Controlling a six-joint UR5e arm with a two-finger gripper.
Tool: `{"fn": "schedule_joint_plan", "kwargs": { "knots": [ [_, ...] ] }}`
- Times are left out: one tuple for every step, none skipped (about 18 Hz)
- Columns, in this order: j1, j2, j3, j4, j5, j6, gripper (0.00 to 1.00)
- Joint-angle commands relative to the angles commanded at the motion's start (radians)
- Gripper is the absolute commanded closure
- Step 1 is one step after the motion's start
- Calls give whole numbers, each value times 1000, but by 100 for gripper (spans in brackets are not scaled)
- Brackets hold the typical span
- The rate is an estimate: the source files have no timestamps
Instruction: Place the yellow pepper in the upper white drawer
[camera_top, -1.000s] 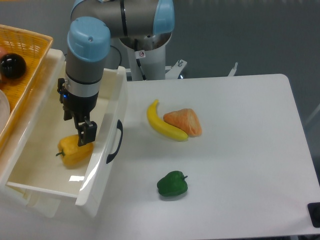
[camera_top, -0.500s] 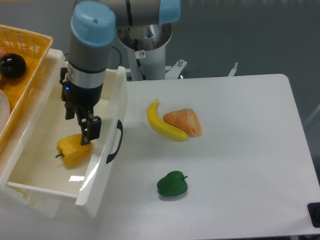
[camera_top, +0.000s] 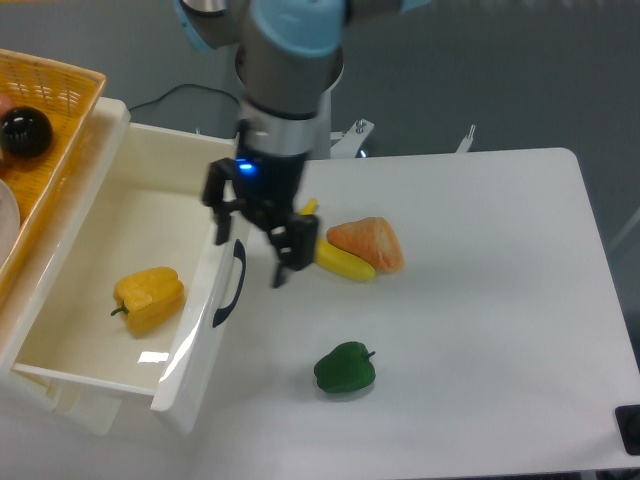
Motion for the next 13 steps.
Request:
{"fn": "schedule_joint_plan", "kwargs": {
  "knots": [
    [22, 0, -2, 2, 0, 0, 0],
    [42, -2, -5, 2, 0, 5, 0],
    [66, -2, -5, 2, 0, 9, 0],
    [88, -12, -5, 3, 0, 20, 0],
    [106, -24, -6, 3, -2, 41, 0],
    [127, -47, -8, 3, -2, 66, 0],
    [144, -61, -8, 2, -3, 80, 0],
    [158, -77, -9, 2, -2, 83, 0],
    [173, -89, -18, 2, 3, 81, 0],
    [183, -103, -31, 5, 6, 83, 0],
    [189, -121, -34, 8, 11, 83, 0],
    [189, -136, -34, 6, 44, 83, 0],
    [189, -149, -34, 6, 120, 83, 0]
  ]
}}
